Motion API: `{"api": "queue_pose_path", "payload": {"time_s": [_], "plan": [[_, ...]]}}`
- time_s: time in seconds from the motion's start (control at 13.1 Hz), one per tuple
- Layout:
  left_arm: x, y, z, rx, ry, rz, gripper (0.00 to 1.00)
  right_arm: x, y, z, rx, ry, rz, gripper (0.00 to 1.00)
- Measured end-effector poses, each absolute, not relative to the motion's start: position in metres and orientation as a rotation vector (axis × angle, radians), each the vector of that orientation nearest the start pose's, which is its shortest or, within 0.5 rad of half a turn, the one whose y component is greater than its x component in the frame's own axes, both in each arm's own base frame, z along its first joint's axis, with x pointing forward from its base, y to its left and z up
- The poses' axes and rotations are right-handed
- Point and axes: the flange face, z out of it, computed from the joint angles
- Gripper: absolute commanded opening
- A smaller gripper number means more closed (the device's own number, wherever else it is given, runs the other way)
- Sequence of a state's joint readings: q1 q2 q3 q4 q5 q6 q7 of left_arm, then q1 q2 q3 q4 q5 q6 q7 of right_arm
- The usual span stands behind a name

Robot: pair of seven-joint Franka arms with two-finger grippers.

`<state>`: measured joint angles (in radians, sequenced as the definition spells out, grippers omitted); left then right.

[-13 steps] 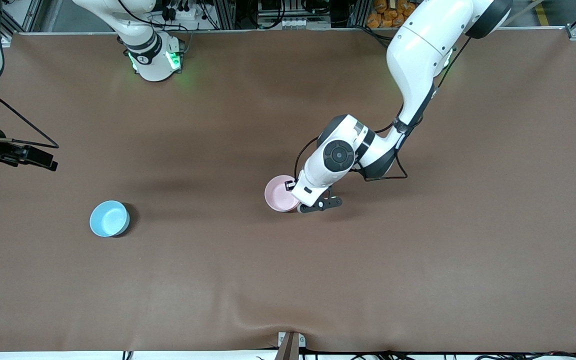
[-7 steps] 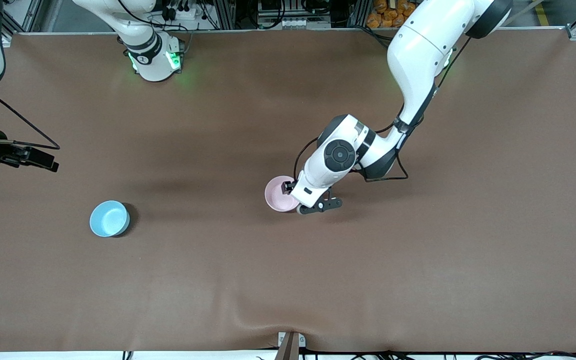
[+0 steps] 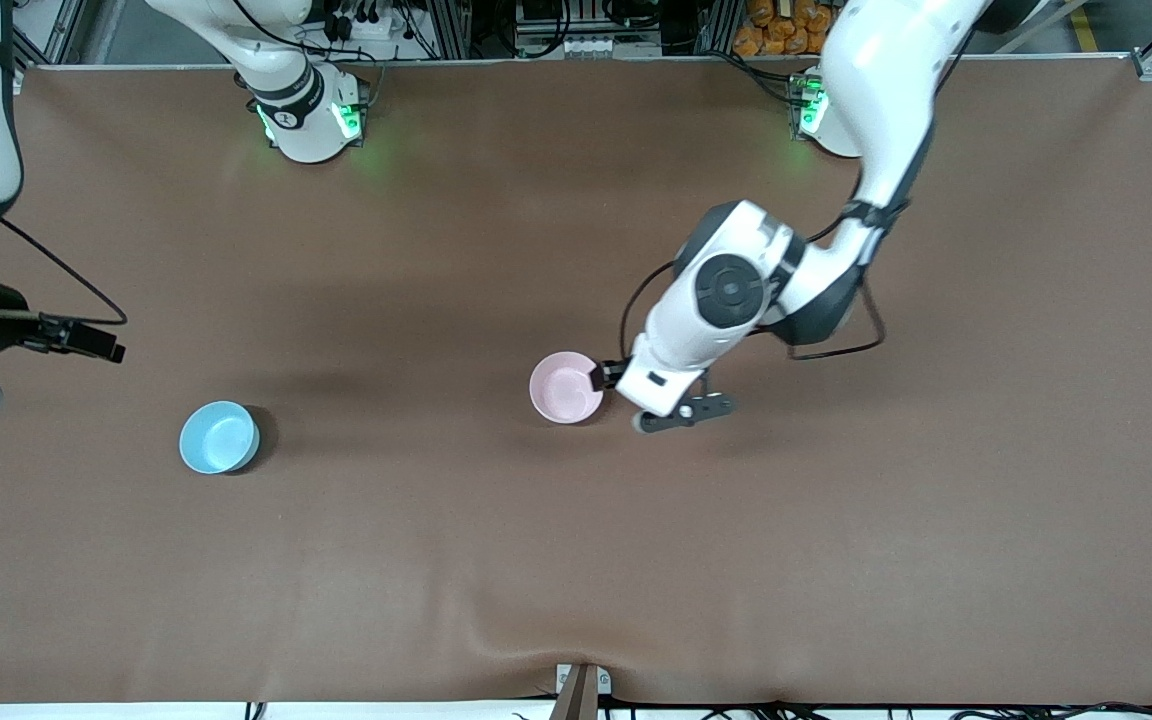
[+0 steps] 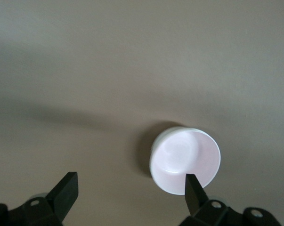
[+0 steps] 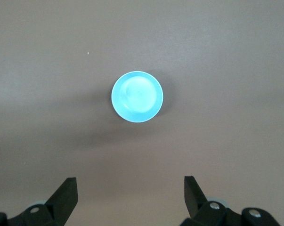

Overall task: Stack pink and blue bowls on white bowl
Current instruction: 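Raise the left gripper away while the right gripper reaches the blue bowl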

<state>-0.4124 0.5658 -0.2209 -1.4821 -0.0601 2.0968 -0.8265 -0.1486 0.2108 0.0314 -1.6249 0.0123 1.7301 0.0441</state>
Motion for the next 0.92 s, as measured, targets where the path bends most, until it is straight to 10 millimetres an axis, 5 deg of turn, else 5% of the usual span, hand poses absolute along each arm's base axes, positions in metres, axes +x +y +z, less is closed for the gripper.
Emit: {"api": "queue_pose_path", "payload": {"time_s": [0.38,0.61,0.92], "plan": [[0.605,-0.326,0.434,-3.2,-0.293,0.012,1.0,0.639,-0.096,0.42,-3.105,0.197,0.119,1.0],[0.618,-0.272,0.46,-3.19,-0.201,0.018,1.0,0.653,-0.119,0.362,-3.104,0.148,0.106,1.0],[0.626,-0.188,0.497,-3.196,-0.138,0.075,1.0,0.667,-0.123,0.291,-3.102,0.136,0.091,1.0]]}}
